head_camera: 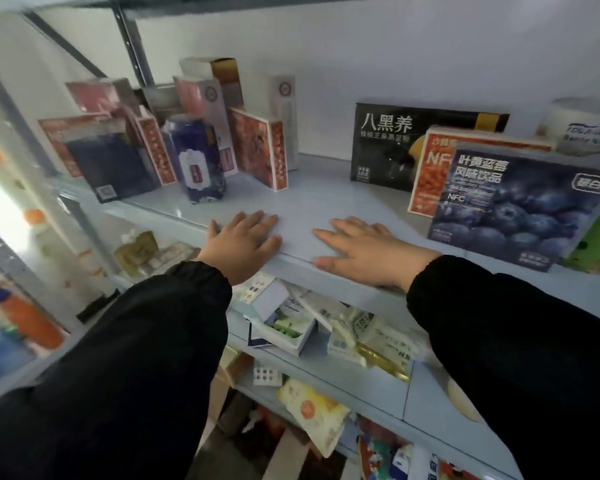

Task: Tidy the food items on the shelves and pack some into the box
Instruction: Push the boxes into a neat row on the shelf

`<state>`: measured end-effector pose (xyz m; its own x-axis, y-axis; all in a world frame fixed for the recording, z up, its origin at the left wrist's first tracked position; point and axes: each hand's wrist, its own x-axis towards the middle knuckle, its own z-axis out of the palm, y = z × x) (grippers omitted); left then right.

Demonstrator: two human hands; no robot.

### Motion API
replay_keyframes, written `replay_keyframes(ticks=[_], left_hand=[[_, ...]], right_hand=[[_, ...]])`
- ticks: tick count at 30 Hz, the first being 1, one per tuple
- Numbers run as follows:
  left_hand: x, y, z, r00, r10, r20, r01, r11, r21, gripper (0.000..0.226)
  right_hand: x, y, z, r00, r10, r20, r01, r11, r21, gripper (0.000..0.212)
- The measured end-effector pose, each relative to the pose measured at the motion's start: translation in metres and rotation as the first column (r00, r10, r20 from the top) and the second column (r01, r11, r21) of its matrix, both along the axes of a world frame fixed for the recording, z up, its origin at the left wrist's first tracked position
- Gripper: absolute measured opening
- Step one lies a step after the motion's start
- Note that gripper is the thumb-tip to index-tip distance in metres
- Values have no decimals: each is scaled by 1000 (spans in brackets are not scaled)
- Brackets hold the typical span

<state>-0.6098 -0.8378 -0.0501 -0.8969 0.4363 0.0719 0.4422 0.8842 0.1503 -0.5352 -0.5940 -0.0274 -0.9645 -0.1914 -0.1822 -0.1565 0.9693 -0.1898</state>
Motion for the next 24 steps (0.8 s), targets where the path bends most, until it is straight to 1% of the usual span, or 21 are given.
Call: replay_keyframes(ticks=[2,4,6,8,9,11,13,15,16,18,20,22,24], left_hand=[[-10,-15,0,1000,-13,2,13,1000,-5,59],[-20,-27,-1,999,-44,-32,44,999,-5,57],[-30,-33,-3,990,-105,-92,102,994,-34,63],[-38,-35,-5,984,-149,-101,144,988,-51,67],[-41,-35,-6,983,-158,-89,154,987,-47,68],[-43,-35,-8,985,-157,-66,155,987,-35,76],[-44,-34,-11,987,-153,-57,152,988,-17,82],[-46,-33,-12,986,-152,-61,153,988,13,76],[-47,-33,-13,986,-154,-69,156,988,23,70],[-49,-35,-15,982,-164,-95,169,985,46,65],[-49,-37,-13,974,-192,-119,201,977,69,72],[-48,-37,-12,972,-199,-125,213,971,108,75],[-57,-38,-8,977,-170,-130,192,964,185,69]], right_hand=[[-19,-10,0,1000,-17,-1,17,1000,10,79],[-40,-22,0,998,-51,-25,52,999,12,81],[-65,-33,1,993,-103,-59,103,995,0,83],[-88,-46,2,984,-149,-92,147,989,-32,86],[-98,-53,4,978,-177,-106,169,982,-80,87],[-118,-67,7,955,-263,-135,223,940,-257,89],[-138,-76,7,916,-377,-138,273,837,-475,89],[-157,-85,8,875,-469,-123,283,699,-657,83],[-166,-90,9,855,-503,-127,282,656,-701,77],[-183,-96,7,830,-538,-151,284,638,-716,59],[-192,-100,5,813,-560,-160,296,634,-715,44],[-189,-97,4,815,-559,-154,292,626,-724,40],[-182,-88,6,815,-558,-154,281,613,-738,35]])
